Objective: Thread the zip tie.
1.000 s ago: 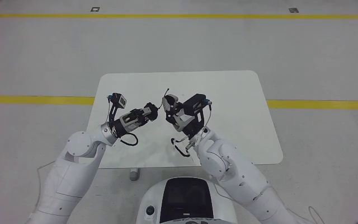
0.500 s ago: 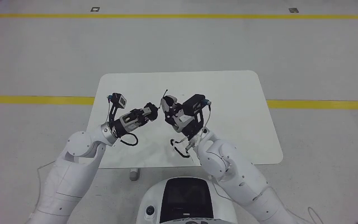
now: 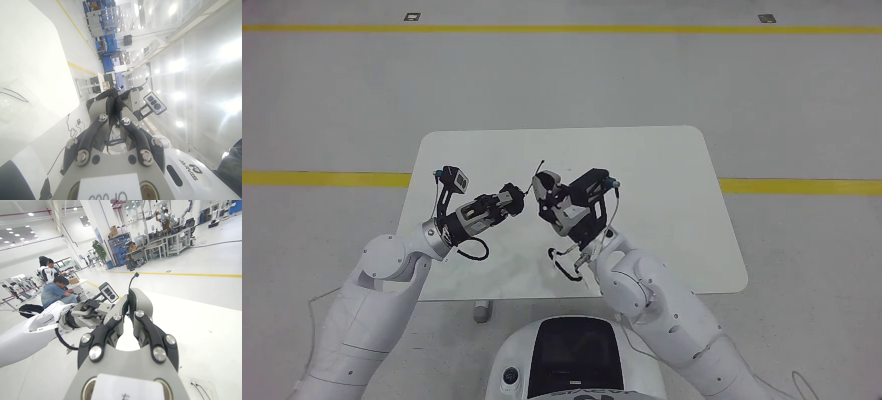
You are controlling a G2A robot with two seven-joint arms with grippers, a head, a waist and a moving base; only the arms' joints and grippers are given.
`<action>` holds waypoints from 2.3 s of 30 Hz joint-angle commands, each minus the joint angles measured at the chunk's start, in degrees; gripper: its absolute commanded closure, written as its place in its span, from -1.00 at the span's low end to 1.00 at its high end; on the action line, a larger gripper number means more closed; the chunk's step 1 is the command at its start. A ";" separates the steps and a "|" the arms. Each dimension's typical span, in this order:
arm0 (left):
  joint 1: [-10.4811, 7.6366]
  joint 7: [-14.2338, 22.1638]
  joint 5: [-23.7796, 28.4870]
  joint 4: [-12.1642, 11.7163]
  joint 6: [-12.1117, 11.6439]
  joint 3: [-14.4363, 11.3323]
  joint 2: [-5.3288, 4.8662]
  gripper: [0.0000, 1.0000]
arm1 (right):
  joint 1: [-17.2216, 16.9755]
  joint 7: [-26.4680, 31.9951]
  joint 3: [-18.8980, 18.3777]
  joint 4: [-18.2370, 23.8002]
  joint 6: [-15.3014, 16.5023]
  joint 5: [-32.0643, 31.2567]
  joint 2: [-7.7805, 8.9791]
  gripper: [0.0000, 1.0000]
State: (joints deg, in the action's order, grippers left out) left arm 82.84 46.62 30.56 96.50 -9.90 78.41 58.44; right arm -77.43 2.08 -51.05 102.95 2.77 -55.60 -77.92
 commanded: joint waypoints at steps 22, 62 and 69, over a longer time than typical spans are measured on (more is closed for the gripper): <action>0.00 0.00 0.00 0.00 0.00 0.00 0.00 1.00 | -0.68 1.05 0.58 -0.83 0.66 -0.31 -0.72 1.00; 0.00 0.00 0.00 0.00 0.00 0.00 0.00 1.00 | -6.43 -1.29 -3.89 3.76 2.84 -4.78 -0.13 -1.00; 0.04 -1.32 1.03 -0.23 0.86 0.00 0.08 1.00 | -5.97 -1.05 -4.19 3.60 3.06 -8.98 0.10 -1.00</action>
State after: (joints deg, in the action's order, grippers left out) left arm 82.86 46.23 30.89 96.39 -9.63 78.41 58.48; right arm -83.66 0.89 -55.07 106.63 5.67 -60.89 -77.97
